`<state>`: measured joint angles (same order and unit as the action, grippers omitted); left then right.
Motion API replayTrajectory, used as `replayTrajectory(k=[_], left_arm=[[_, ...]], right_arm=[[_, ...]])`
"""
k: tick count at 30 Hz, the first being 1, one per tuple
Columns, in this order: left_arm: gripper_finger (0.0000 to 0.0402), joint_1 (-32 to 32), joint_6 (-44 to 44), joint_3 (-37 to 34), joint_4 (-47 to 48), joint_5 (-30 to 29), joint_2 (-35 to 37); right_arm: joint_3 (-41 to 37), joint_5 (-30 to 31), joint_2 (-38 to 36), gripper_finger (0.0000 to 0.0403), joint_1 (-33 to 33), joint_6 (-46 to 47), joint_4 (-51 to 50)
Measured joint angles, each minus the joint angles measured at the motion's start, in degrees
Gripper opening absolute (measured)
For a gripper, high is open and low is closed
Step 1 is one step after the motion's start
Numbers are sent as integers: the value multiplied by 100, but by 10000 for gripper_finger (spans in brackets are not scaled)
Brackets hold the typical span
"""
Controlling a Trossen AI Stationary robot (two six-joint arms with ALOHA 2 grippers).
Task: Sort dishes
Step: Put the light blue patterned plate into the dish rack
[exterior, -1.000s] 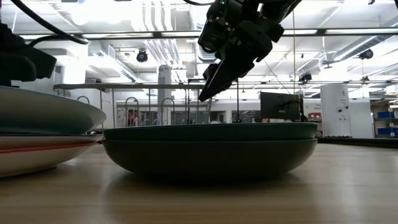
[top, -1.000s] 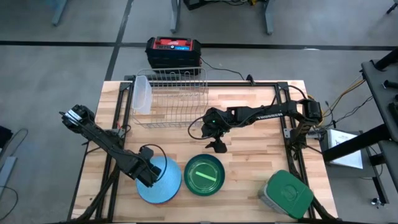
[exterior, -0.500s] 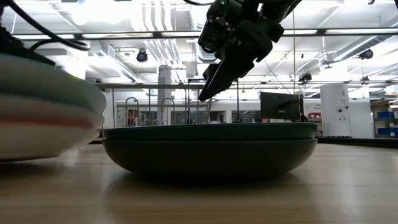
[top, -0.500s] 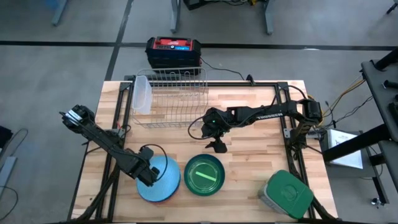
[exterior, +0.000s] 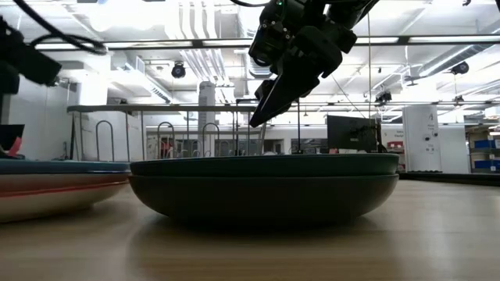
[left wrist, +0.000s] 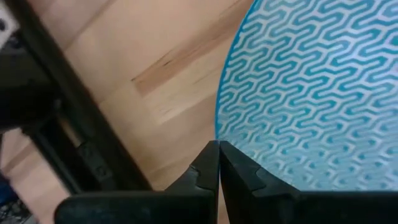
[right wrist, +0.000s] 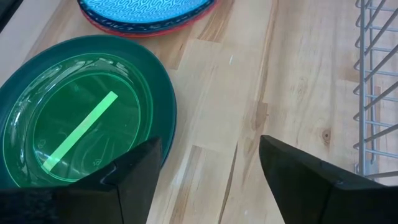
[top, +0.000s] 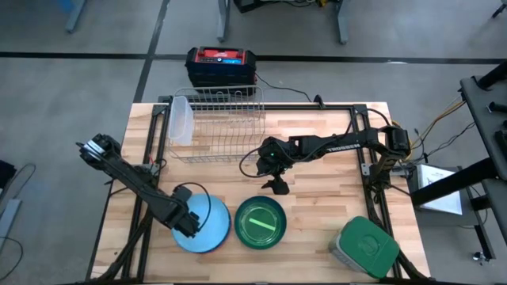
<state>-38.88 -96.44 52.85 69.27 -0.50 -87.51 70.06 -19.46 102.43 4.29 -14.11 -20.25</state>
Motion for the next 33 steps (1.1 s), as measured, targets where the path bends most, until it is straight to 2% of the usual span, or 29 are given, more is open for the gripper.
replayTrajectory(k=[5, 9, 11, 17, 25, 29, 33], left_arm=[[0, -2, -148, 352, 523, -75, -26], [0, -6, -476, 560, 399, -929, -14], [7, 1, -534, 602, 221, -1055, -6], [62, -2, -994, 321, 236, -565, -32], [148, -2, -958, -60, -190, -514, -30], [167, -2, -1088, -290, -243, -403, -21], [169, 0, -1048, -517, -683, -405, 16]], right_arm=[[0, 0, 0, 252, -1, -8, 0], [-2, 0, 0, 250, -2, -6, 0], [-2, 0, 0, 251, -1, -6, 0], [-8, -2, 0, 262, -2, -6, 2], [-47, -2, 0, 263, -2, 18, -4], [-74, -2, 0, 257, -2, 22, -4], [-82, -2, 0, 257, -2, 33, -3]])
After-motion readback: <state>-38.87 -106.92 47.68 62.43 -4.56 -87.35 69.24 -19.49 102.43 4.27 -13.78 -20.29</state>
